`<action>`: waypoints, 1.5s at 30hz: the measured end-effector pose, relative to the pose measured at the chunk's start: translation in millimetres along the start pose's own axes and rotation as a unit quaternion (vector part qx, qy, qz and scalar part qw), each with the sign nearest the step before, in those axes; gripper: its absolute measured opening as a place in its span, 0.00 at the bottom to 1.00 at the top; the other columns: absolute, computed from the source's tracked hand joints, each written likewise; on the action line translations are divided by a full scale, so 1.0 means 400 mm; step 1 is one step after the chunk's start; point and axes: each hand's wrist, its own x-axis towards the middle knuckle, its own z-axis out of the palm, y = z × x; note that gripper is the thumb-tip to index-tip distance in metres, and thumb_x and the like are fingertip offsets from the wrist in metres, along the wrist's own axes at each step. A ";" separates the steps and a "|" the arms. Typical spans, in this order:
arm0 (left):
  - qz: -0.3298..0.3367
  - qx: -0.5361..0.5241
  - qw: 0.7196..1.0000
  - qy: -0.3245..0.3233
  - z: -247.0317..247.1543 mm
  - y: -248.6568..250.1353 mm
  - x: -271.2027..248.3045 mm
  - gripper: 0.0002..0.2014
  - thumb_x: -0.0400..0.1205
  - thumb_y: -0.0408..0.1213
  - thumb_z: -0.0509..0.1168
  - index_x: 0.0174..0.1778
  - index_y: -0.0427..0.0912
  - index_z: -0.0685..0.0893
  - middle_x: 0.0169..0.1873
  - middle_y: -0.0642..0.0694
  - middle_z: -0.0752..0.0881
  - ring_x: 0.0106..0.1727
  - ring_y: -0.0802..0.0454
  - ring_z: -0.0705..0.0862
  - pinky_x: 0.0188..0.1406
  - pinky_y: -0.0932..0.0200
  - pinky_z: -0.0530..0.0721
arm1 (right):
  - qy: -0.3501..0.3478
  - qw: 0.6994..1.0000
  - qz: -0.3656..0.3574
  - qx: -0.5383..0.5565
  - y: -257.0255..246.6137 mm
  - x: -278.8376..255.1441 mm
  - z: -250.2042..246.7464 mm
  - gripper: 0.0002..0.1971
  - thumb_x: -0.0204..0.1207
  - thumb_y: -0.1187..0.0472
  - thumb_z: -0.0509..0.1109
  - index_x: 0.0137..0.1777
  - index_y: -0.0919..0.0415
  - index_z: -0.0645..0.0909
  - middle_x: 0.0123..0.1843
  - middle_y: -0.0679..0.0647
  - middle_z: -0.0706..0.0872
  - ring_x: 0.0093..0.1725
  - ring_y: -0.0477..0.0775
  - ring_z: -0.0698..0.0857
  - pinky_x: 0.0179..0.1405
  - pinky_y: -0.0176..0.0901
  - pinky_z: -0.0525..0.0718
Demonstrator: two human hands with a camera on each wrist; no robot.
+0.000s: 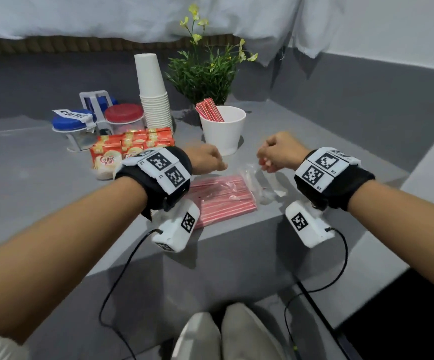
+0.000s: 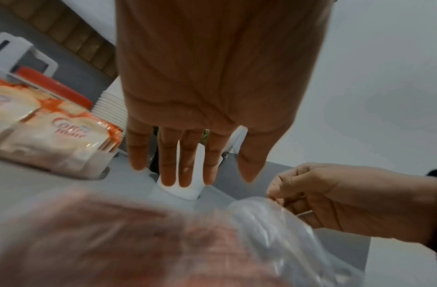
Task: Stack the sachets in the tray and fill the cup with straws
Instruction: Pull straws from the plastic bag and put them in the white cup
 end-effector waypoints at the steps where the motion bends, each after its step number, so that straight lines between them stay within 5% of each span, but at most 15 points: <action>1: -0.012 0.006 1.000 -0.015 0.019 -0.005 -0.007 0.19 0.84 0.45 0.58 0.69 0.39 0.75 0.68 0.42 0.77 0.70 0.46 0.74 0.69 0.57 0.68 | -0.013 1.000 0.014 -0.020 0.014 -0.013 0.009 0.09 0.76 0.70 0.63 0.33 0.65 0.76 0.31 0.57 0.81 0.28 0.52 0.79 0.33 0.42 0.81; 4: -0.043 0.011 0.999 -0.026 0.063 -0.024 -0.025 0.20 0.83 0.45 0.59 0.67 0.38 0.76 0.66 0.42 0.79 0.67 0.45 0.76 0.62 0.57 0.72 | -0.057 0.994 0.023 -0.093 0.049 -0.049 0.031 0.11 0.74 0.69 0.63 0.30 0.64 0.79 0.31 0.57 0.81 0.33 0.55 0.80 0.38 0.45 0.81; 7: -0.057 0.020 0.998 -0.020 0.084 -0.039 -0.038 0.25 0.81 0.50 0.61 0.71 0.40 0.71 0.69 0.41 0.75 0.69 0.44 0.74 0.66 0.55 0.72 | -0.056 0.990 0.007 -0.129 0.066 -0.070 0.052 0.17 0.73 0.71 0.61 0.23 0.59 0.72 0.28 0.54 0.77 0.34 0.53 0.77 0.37 0.40 0.76; 9: -0.065 0.030 0.997 -0.027 0.098 -0.047 -0.045 0.32 0.79 0.54 0.63 0.76 0.44 0.65 0.72 0.41 0.70 0.72 0.42 0.71 0.70 0.50 0.70 | -0.045 0.990 0.001 -0.131 0.066 -0.076 0.062 0.14 0.74 0.69 0.61 0.27 0.59 0.74 0.28 0.51 0.76 0.33 0.50 0.76 0.31 0.36 0.73; 13: -0.068 0.059 0.996 -0.002 0.129 -0.055 -0.051 0.37 0.75 0.56 0.68 0.77 0.49 0.62 0.73 0.41 0.67 0.74 0.38 0.65 0.73 0.43 0.66 | -0.064 0.994 0.006 -0.086 0.051 -0.073 0.075 0.12 0.74 0.71 0.63 0.31 0.57 0.76 0.30 0.49 0.78 0.30 0.46 0.76 0.34 0.38 0.76; 19: -0.071 0.038 0.997 0.020 0.143 -0.063 -0.055 0.32 0.76 0.55 0.66 0.74 0.47 0.65 0.69 0.40 0.66 0.73 0.37 0.62 0.71 0.42 0.67 | -0.060 0.997 -0.015 -0.045 0.052 -0.070 0.085 0.19 0.71 0.77 0.61 0.26 0.55 0.76 0.30 0.49 0.78 0.36 0.50 0.78 0.42 0.42 0.78; 22: -0.066 0.028 0.997 0.019 0.149 -0.071 -0.053 0.28 0.79 0.54 0.63 0.71 0.46 0.65 0.68 0.38 0.67 0.71 0.37 0.64 0.68 0.43 0.68 | -0.062 0.997 -0.029 -0.023 0.053 -0.075 0.101 0.15 0.73 0.76 0.59 0.37 0.59 0.83 0.34 0.48 0.80 0.40 0.51 0.79 0.34 0.35 0.75; 24: -0.067 0.029 0.997 0.021 0.150 -0.073 -0.049 0.27 0.80 0.54 0.62 0.71 0.45 0.65 0.68 0.37 0.67 0.71 0.37 0.65 0.67 0.43 0.69 | -0.056 0.997 -0.046 -0.012 0.054 -0.073 0.114 0.13 0.74 0.75 0.59 0.45 0.65 0.86 0.39 0.56 0.84 0.41 0.53 0.80 0.34 0.35 0.76; 26: -0.068 0.030 0.997 0.023 0.152 -0.074 -0.046 0.27 0.80 0.53 0.61 0.71 0.45 0.64 0.68 0.37 0.67 0.71 0.36 0.65 0.67 0.43 0.69 | -0.043 0.998 -0.052 -0.002 0.060 -0.065 0.117 0.13 0.73 0.76 0.59 0.40 0.64 0.85 0.41 0.62 0.85 0.42 0.56 0.82 0.35 0.40 0.78; 30: -0.067 0.026 0.997 0.030 0.154 -0.081 -0.041 0.27 0.81 0.53 0.59 0.72 0.43 0.64 0.69 0.37 0.68 0.71 0.36 0.66 0.68 0.44 0.68 | -0.025 0.996 -0.047 0.078 0.065 -0.053 0.095 0.19 0.75 0.76 0.63 0.30 0.53 0.81 0.34 0.52 0.83 0.35 0.51 0.81 0.31 0.36 0.78; 33: -0.067 0.020 0.997 0.030 0.153 -0.086 -0.038 0.26 0.82 0.53 0.58 0.71 0.42 0.64 0.69 0.36 0.68 0.72 0.37 0.65 0.68 0.45 0.68 | 0.004 0.992 -0.040 0.123 0.055 -0.051 0.081 0.15 0.75 0.71 0.67 0.31 0.55 0.82 0.28 0.48 0.82 0.26 0.43 0.78 0.23 0.29 0.77; 35: -0.069 0.023 0.997 0.030 0.153 -0.086 -0.036 0.26 0.82 0.54 0.57 0.70 0.41 0.65 0.69 0.36 0.68 0.72 0.37 0.65 0.67 0.46 0.68 | -0.003 0.991 -0.036 0.132 0.050 -0.049 0.080 0.14 0.76 0.72 0.66 0.31 0.58 0.81 0.24 0.49 0.81 0.19 0.40 0.76 0.18 0.27 0.73; 40: -0.080 0.043 0.995 0.036 0.156 -0.084 -0.025 0.27 0.82 0.55 0.56 0.70 0.38 0.65 0.69 0.35 0.68 0.71 0.36 0.66 0.68 0.46 0.68 | -0.111 0.978 -0.018 0.173 0.039 -0.057 0.086 0.13 0.80 0.70 0.61 0.39 0.56 0.81 0.37 0.62 0.80 0.30 0.53 0.75 0.22 0.34 0.75; 45: -0.072 0.038 0.996 0.048 0.163 -0.086 -0.029 0.26 0.82 0.54 0.56 0.69 0.39 0.65 0.68 0.36 0.69 0.70 0.38 0.67 0.66 0.48 0.68 | -0.058 0.980 -0.051 0.183 0.041 -0.061 0.098 0.13 0.79 0.73 0.62 0.38 0.59 0.82 0.31 0.60 0.79 0.18 0.46 0.75 0.10 0.28 0.68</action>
